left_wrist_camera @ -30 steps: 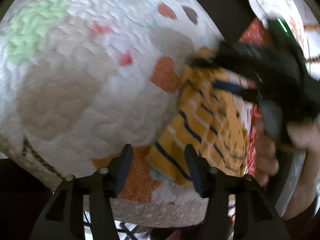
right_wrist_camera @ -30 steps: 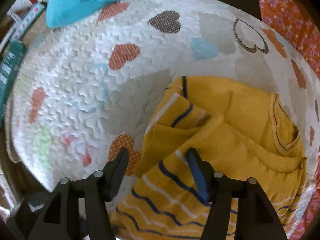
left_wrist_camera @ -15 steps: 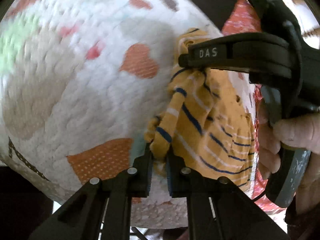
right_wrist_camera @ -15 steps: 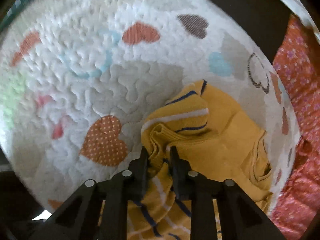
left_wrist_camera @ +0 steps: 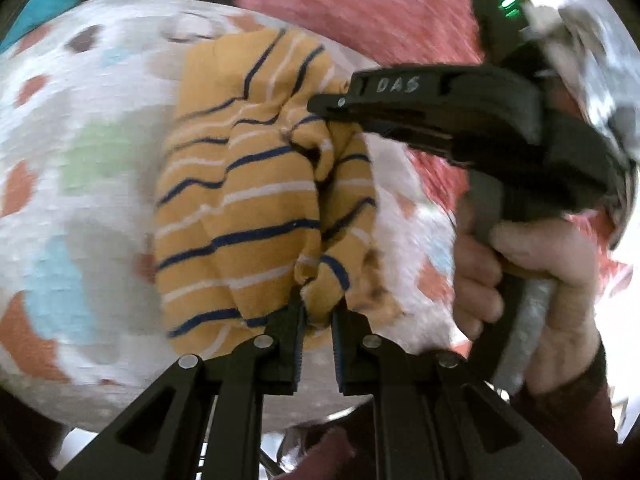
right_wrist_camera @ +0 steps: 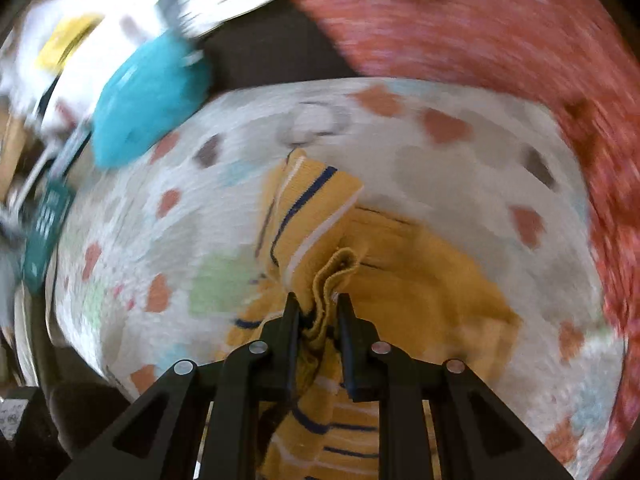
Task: Fold small clothes
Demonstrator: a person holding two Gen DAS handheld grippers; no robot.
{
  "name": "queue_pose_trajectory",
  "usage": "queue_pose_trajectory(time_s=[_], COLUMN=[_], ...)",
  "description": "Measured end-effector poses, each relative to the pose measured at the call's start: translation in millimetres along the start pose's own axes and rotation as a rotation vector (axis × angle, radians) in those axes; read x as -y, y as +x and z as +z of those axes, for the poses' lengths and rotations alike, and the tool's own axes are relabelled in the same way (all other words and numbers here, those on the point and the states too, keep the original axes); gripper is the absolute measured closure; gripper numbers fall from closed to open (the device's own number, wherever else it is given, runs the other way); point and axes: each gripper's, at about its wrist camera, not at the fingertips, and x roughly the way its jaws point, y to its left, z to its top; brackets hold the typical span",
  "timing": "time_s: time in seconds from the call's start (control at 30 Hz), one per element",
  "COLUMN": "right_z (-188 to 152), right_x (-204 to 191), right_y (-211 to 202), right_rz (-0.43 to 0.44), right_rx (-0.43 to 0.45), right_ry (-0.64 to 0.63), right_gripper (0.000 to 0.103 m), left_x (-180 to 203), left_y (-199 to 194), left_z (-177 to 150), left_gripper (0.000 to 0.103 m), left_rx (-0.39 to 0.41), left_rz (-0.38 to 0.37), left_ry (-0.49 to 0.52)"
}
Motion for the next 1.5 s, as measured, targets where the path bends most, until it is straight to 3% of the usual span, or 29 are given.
queue_pose_trajectory(time_s=[0.1, 0.2, 0.33, 0.47, 0.53, 0.63, 0.77, 0.8, 0.83, 0.87, 0.9, 1.1, 1.3, 1.4, 1.5], right_z=[-18.2, -40.9, -64.6, -81.8, -90.5, -104.2, -111.2, -112.0, -112.1, -112.6, -114.9, -132.0, -157.8, -155.2, -152.9], right_x=[68.5, 119.3, 153.2, 130.6, 112.9, 84.7, 78.3, 81.0, 83.1, 83.4, 85.6, 117.1, 147.4, 147.3, 150.1], right_y=[2.3, 5.4, -18.0, -37.8, -37.0, -20.2, 8.8, 15.1, 21.7, 27.7, 24.7, -12.5, 16.7, 14.7, 2.3], right_rz=[-0.013, -0.138, -0.041, 0.115, 0.166, 0.173, 0.161, 0.192, 0.248, 0.319, 0.327, 0.227, 0.180, 0.162, 0.142], right_rx=[-0.031, -0.033, 0.031, 0.113, 0.121, 0.102, 0.124, 0.115, 0.081, 0.041, 0.040, 0.108, 0.041, 0.046, 0.038], right_ry=[0.107, 0.192, 0.316, 0.312, 0.296, 0.262, 0.317, 0.347, 0.366, 0.383, 0.390, 0.434, 0.525, 0.509, 0.494], right_gripper=[0.083, 0.081, 0.074, 0.070, 0.066, 0.054, 0.054, 0.055, 0.084, 0.093, 0.093, 0.095, 0.092, 0.076, 0.073], left_x=[23.4, 25.1, 0.0, -34.9, -43.7, -54.7, -60.4, -61.1, -61.8, -62.7, -63.4, -64.2, -26.1, -17.8, -19.2], left_y=[17.1, 21.7, 9.0, 3.6, 2.5, -3.0, -18.9, -18.5, -18.6, -18.5, -18.5, -16.9, 25.7, 51.7, 76.3], left_z=[-12.3, -20.1, -25.4, -21.6, -22.5, -22.4, -33.9, -33.9, -34.4, -34.3, -34.0, -31.8, -16.0, -11.0, -15.9], left_gripper=[0.091, 0.091, 0.091, 0.087, 0.086, 0.083, 0.081, 0.081, 0.080, 0.080, 0.080, 0.076, 0.074, 0.073, 0.071], left_rx=[-0.057, -0.086, -0.075, -0.033, -0.033, -0.022, -0.010, -0.010, -0.011, -0.011, -0.010, -0.011, -0.074, -0.115, -0.167], left_rz=[0.019, 0.062, 0.120, 0.218, 0.230, 0.240, 0.247, 0.247, 0.247, 0.246, 0.245, 0.249, 0.267, 0.298, 0.359], left_ry=[0.089, 0.110, 0.046, -0.075, -0.122, -0.164, -0.178, -0.183, -0.189, -0.194, -0.197, -0.191, -0.043, -0.002, 0.018])
